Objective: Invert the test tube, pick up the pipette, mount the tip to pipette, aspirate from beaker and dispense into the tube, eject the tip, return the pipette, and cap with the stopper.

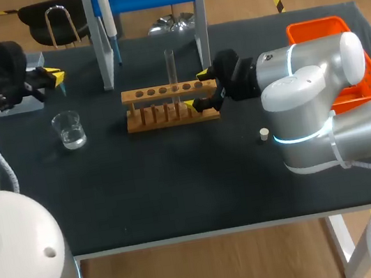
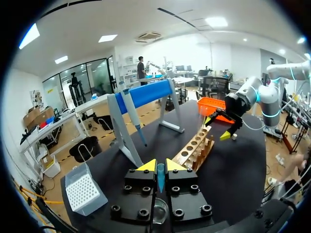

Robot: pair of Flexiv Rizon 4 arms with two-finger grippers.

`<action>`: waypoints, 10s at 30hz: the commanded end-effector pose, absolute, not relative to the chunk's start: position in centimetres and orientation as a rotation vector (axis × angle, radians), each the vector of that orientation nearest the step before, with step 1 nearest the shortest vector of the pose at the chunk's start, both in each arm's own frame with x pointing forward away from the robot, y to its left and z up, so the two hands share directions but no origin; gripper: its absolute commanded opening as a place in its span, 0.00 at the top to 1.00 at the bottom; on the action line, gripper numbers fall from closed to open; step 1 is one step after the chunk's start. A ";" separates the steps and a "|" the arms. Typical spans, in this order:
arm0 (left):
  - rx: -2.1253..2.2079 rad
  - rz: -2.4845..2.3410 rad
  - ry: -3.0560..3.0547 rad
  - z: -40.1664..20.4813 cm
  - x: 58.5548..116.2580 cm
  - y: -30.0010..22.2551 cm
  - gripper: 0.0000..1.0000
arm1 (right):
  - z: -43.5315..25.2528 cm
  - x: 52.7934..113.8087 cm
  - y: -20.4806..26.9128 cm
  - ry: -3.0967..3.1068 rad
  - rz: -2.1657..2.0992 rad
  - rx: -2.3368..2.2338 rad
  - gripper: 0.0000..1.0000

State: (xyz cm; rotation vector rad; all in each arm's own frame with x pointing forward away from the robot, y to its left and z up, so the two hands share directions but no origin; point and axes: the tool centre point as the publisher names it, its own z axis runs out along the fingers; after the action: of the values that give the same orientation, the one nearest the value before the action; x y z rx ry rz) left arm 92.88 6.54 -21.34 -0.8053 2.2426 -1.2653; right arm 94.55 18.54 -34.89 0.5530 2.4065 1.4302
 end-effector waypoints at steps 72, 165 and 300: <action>-0.378 -1.476 2.581 -18.5 78.3 -17.6 1.00 | -34.9 94.5 18.5 2.404 1.431 0.554 0.00; -0.378 -1.476 2.581 -18.5 78.3 -17.6 1.00 | -22.1 78.5 24.4 2.322 2.289 -0.119 0.27; -0.558 -1.414 2.383 -18.1 84.1 -10.7 0.00 | -25.5 75.9 1.6 2.274 2.219 0.009 1.00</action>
State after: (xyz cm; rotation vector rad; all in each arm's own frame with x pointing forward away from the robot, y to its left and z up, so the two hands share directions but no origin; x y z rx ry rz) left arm 83.96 -11.84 -18.06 -0.5598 2.3926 -1.4032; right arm 76.05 1.53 -25.58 0.0063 2.2750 2.2238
